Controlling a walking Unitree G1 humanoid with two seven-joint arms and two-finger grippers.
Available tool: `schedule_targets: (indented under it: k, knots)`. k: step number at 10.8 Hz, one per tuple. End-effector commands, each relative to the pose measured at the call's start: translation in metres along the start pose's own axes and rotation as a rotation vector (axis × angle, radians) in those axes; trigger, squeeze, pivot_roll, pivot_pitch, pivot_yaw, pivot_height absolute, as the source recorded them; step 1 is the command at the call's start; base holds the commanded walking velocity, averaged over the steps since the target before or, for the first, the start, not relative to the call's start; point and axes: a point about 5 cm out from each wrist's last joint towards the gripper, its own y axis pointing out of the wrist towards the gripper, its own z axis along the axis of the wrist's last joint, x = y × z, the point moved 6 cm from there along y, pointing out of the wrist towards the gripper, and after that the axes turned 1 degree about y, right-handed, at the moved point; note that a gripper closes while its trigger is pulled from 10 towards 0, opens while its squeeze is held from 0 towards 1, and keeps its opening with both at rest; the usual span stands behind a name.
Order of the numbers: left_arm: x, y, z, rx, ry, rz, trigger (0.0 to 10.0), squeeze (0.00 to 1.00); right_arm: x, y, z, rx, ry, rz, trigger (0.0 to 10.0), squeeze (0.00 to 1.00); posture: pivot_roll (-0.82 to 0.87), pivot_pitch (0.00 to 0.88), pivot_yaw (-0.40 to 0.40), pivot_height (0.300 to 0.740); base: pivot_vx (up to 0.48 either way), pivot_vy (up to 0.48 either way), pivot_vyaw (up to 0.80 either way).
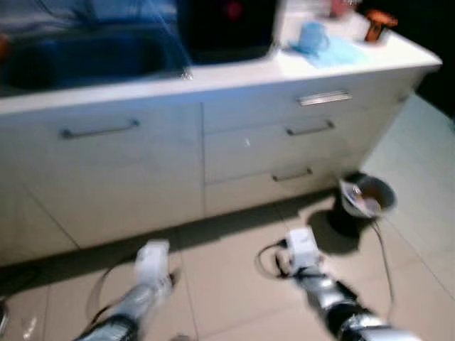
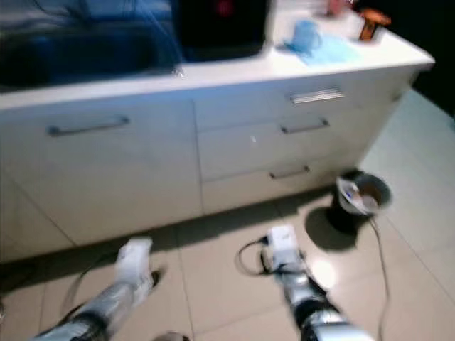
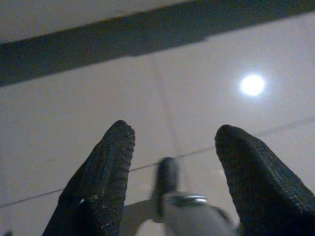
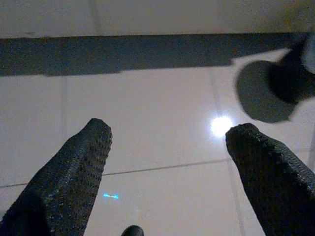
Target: Kitchen organization
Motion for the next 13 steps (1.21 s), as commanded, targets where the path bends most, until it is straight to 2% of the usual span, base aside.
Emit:
schedule_targets:
  k: [1, 2, 3, 4, 6, 7, 8, 9, 10, 11, 12, 13]
  knots:
    - [0.011, 0.0, -0.006, -0.011, 0.057, -0.041, 10.0, 0.0, 0.012, -0.003, -0.014, -0.04, -0.01, -0.024, 10.0, 0.0, 0.01, 0.046, -0.006, 0.74, 0.0, 0.0, 0.78]
    - [0.01, -0.001, -0.013, -0.029, 0.105, -0.039, 10.0, 0.0, 0.016, -0.004, -0.021, -0.053, -0.008, -0.032, 10.0, 0.0, 0.01, 0.048, -0.003, 0.74, 0.0, 0.0, 0.49]
    - [0.011, -0.001, -0.013, -0.032, 0.116, -0.048, 10.0, 0.0, 0.019, -0.004, -0.018, -0.04, 0.019, -0.041, 10.0, 0.0, 0.01, 0.048, -0.002, 0.74, 0.0, 0.0, 0.0]
    - [0.016, -0.001, -0.011, -0.027, 0.122, -0.079, 10.0, 0.0, 0.019, -0.003, -0.016, -0.039, 0.05, -0.042, 10.0, 0.0, 0.01, 0.049, -0.005, 0.74, 0.0, 0.0, 0.0]
    - [0.029, 0.0, -0.002, 0.001, 0.187, -0.12, 10.0, 0.0, 0.014, -0.001, -0.004, -0.012, 0.038, -0.033, 10.0, 0.0, 0.01, 0.048, -0.005, 0.74, 0.0, 0.0, 0.0]
    - [0.03, 0.0, 0.001, 0.007, 0.171, -0.121, 10.0, 0.0, 0.014, 0.001, 0.009, 0.029, 0.108, -0.041, 10.0, 0.0, 0.01, 0.047, -0.004, 0.74, 0.0, 0.0, 0.0]
    - [0.03, 0.001, 0.004, 0.014, 0.152, -0.122, 10.0, 0.0, 0.015, 0.001, 0.017, 0.055, 0.113, -0.049, 10.0, 0.0, 0.01, 0.047, -0.004, 0.74, 0.0, 0.0, 0.0]
    - [0.028, 0.001, 0.015, 0.053, 0.133, -0.115, 10.0, 0.0, 0.019, 0.002, 0.027, 0.085, 0.028, -0.082, 10.0, 0.0, 0.01, 0.047, 0.0, 0.74, 0.0, 0.0, 0.0]
    - [0.027, 0.001, 0.041, 0.145, 0.082, -0.104, 10.0, 0.0, 0.014, 0.003, 0.041, 0.111, 0.063, -0.054, 10.0, 0.0, 0.01, 0.047, -0.001, 0.74, 0.0, 0.0, 0.0]
    - [0.024, -0.002, 0.079, 0.281, 0.033, -0.076, 10.0, 0.0, 0.009, 0.003, 0.067, 0.195, 0.147, -0.008, 10.0, 0.0, 0.01, 0.051, -0.004, 0.74, 0.0, 0.0, 0.0]
    - [0.023, -0.017, 0.133, 0.506, 0.039, -0.056, 10.0, 0.0, -0.002, -0.003, 0.108, 0.351, 0.158, 0.059, 10.0, 0.0, 0.0, 0.054, -0.005, 0.74, 0.0, 0.0, 0.0]
    - [0.023, -0.034, 0.165, 0.661, 0.048, -0.041, 10.0, 0.0, -0.009, -0.011, 0.133, 0.455, 0.159, 0.096, 10.0, 0.0, 0.0, 0.055, -0.006, 0.74, 0.0, 0.0, 0.0]
